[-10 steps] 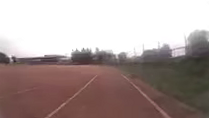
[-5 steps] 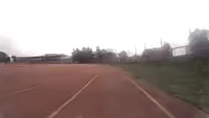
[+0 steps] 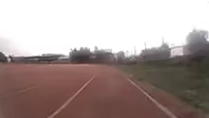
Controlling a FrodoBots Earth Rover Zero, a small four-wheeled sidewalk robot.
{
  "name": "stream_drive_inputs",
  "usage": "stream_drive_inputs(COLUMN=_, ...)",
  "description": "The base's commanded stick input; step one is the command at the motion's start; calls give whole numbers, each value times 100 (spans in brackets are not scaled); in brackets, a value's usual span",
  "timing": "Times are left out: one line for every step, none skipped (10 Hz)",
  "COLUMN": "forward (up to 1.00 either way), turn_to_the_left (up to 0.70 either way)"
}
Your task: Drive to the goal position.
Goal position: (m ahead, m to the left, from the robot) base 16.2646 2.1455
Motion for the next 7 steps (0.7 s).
stream_drive_inputs(forward=70, turn_to_the_left=0)
stream_drive_inputs(forward=70, turn_to_the_left=2)
stream_drive_inputs(forward=70, turn_to_the_left=7)
stream_drive_inputs(forward=70, turn_to_the_left=-31)
stream_drive_inputs(forward=70, turn_to_the_left=-34)
stream_drive_inputs(forward=70, turn_to_the_left=-16)
stream_drive_inputs(forward=70, turn_to_the_left=0)
